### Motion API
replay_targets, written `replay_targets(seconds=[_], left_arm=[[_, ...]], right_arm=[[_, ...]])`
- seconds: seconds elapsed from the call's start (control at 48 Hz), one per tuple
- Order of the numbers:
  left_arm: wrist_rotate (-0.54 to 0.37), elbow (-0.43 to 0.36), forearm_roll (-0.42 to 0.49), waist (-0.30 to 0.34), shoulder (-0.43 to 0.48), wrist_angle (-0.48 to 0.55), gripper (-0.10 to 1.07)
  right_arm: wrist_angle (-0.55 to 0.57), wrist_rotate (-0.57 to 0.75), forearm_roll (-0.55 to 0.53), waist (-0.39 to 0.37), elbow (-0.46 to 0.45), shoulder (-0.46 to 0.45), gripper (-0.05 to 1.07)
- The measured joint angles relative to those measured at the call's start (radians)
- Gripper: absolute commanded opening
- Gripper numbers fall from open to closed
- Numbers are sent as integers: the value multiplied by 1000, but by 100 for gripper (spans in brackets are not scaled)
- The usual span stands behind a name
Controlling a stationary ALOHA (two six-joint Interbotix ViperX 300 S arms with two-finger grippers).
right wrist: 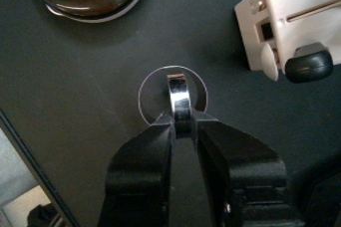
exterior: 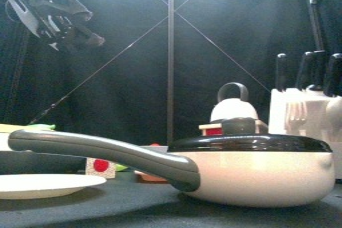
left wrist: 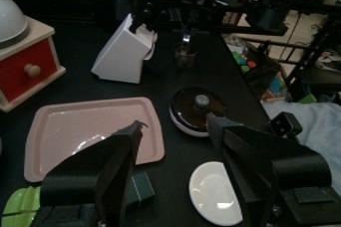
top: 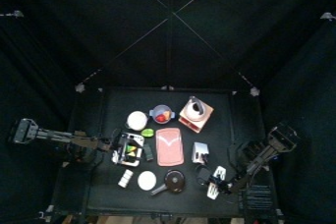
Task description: Place cookie cutter on plate
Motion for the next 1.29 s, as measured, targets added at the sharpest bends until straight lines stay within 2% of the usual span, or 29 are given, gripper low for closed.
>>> replay_targets(seconds=[0.646, 1.292], left_arm=[[0, 5, 0, 0, 2, 2, 91], [-2, 6, -3, 0, 2, 0, 91]], right_arm=[[-2, -2, -8, -15, -31, -3, 58], [-2, 0, -38, -115, -103, -61, 58]])
